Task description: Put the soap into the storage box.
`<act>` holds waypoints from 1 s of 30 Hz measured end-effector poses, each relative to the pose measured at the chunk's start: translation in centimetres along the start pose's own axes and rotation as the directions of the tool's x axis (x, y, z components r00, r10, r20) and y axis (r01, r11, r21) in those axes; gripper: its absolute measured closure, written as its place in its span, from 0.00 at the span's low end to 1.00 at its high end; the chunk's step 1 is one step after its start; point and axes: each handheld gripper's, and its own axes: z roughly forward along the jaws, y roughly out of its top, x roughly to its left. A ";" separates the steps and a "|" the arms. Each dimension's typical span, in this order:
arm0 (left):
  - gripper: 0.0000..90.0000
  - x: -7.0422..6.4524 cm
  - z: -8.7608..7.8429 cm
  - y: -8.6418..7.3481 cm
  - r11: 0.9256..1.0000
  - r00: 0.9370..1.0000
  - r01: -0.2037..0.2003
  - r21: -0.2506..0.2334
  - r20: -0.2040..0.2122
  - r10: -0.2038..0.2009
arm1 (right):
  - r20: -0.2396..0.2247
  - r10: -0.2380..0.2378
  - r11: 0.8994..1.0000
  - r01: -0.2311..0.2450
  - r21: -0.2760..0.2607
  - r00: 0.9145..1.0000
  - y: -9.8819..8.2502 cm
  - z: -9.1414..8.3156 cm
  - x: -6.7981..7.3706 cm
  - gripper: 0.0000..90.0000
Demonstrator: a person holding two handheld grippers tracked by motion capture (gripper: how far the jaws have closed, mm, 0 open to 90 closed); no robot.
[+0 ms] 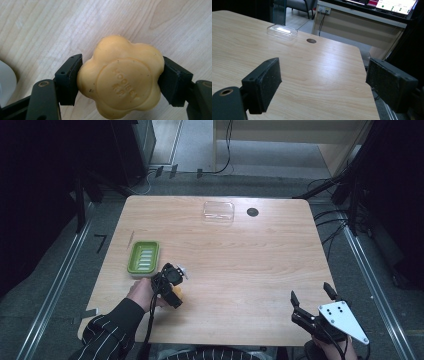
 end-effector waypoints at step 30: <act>0.31 3.5 -1.1 2.6 0.993 0.997 0.074 -0.090 -0.025 -0.077 | -0.001 0.002 1.000 -0.002 0.000 1.000 0.0 0.0 0.0 0.15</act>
